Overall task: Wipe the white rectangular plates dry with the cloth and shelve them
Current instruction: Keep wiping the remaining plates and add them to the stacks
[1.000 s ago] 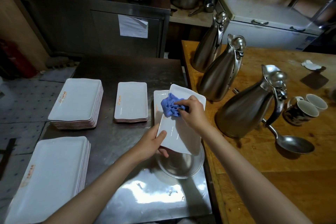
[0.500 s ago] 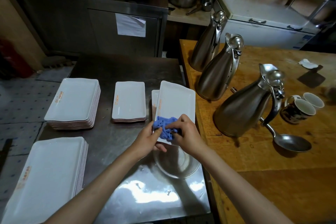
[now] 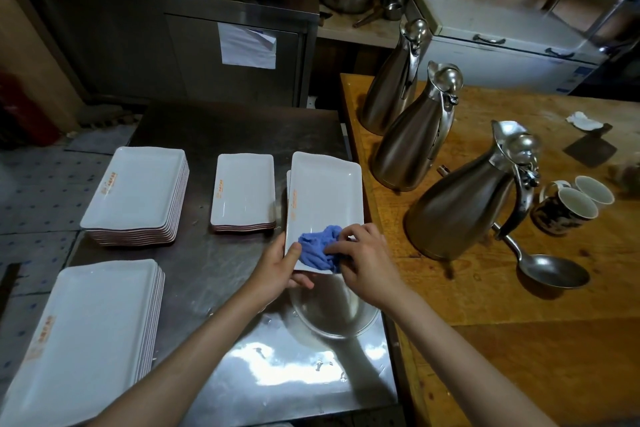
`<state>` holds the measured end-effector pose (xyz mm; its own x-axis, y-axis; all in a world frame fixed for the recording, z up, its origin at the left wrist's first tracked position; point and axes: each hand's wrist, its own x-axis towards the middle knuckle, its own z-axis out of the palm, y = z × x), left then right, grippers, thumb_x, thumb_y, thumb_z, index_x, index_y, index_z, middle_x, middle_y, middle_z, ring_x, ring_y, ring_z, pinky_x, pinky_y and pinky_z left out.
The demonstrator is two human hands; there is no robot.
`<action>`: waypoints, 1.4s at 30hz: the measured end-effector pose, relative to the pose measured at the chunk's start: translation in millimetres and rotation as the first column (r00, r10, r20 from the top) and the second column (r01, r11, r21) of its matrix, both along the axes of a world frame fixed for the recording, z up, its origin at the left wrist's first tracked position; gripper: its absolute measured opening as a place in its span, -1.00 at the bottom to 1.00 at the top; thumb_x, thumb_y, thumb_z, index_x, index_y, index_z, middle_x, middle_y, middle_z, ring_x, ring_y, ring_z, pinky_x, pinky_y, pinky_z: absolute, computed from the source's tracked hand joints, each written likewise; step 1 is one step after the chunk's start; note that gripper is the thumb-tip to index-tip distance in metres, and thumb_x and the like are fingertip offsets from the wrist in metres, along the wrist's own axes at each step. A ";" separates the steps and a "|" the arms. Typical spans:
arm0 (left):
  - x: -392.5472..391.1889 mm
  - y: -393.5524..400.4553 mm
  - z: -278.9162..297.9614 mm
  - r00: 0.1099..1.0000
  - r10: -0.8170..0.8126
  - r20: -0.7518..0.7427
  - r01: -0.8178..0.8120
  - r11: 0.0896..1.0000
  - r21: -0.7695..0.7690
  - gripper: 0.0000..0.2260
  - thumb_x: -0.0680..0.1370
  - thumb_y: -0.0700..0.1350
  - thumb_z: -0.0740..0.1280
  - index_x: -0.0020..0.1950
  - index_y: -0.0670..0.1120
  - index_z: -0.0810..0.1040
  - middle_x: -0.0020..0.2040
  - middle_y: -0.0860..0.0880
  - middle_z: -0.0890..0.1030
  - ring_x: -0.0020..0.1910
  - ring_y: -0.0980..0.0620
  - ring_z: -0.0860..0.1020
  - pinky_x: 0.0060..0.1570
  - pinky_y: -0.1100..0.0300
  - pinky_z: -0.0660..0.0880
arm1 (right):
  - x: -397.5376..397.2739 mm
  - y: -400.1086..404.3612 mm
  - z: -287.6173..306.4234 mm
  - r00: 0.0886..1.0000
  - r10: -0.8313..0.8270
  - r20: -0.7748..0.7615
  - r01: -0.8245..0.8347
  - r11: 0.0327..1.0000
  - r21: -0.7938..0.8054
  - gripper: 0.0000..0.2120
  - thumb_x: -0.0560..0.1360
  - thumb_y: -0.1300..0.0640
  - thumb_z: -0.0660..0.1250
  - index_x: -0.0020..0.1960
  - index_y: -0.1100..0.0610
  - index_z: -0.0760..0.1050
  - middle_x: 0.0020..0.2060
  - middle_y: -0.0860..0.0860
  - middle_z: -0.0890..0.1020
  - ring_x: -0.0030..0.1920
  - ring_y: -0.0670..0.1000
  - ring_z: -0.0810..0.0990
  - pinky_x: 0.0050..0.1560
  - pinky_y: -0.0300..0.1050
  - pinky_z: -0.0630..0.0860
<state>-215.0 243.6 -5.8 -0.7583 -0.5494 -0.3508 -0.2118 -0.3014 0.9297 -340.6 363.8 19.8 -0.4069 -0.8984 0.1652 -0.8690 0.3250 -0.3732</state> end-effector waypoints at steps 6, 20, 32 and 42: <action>0.7 0.0 0.1 1.000 0.025 0.001 -0.025 0.999 0.045 -0.77 0.67 -0.10 0.07 0.32 0.04 0.32 0.14 -0.07 0.55 -0.47 0.00 0.60 -0.38 0.25 0.55 | 3.3 2.4 -3.5 1.000 0.024 0.004 -0.024 0.999 -0.026 -0.75 0.42 0.09 0.38 0.10 0.01 0.61 -0.01 0.03 0.51 -0.05 0.07 0.46 -0.14 -0.12 0.45; 6.5 1.8 -1.4 1.000 0.013 -0.001 -0.013 1.000 -0.009 -0.73 0.67 -0.14 0.08 0.34 0.11 0.27 -0.03 0.03 0.62 -0.48 0.02 0.57 -0.26 0.11 0.46 | -25.8 -35.8 -1.8 0.995 0.003 -0.103 -0.016 0.992 -0.122 -0.68 0.30 0.29 0.52 0.05 0.20 0.64 -0.06 0.20 0.56 -0.06 0.24 0.56 -0.18 -0.05 0.50; 12.5 1.2 -7.0 0.999 -0.040 0.004 0.040 0.991 -0.129 -0.74 0.66 -0.15 0.11 0.32 0.08 0.31 0.14 0.00 0.61 -0.47 -0.04 0.59 -0.27 0.09 0.45 | -48.8 -65.4 19.0 0.995 -0.096 -0.017 0.091 0.973 -0.212 -0.75 0.48 0.23 0.38 0.16 0.16 0.59 0.01 0.11 0.50 0.01 0.03 0.44 0.01 -0.16 0.47; 15.4 -1.1 -8.0 1.000 0.008 0.006 -0.007 0.991 -0.130 -0.75 0.66 -0.13 0.09 0.30 0.11 0.34 0.04 0.06 0.63 -0.43 -0.02 0.61 -0.34 0.19 0.46 | -52.4 -76.7 22.6 0.969 -0.212 -0.129 0.184 0.962 -0.201 -0.82 0.47 0.27 0.37 0.06 0.25 0.59 -0.04 0.21 0.54 -0.04 0.18 0.53 -0.08 0.02 0.57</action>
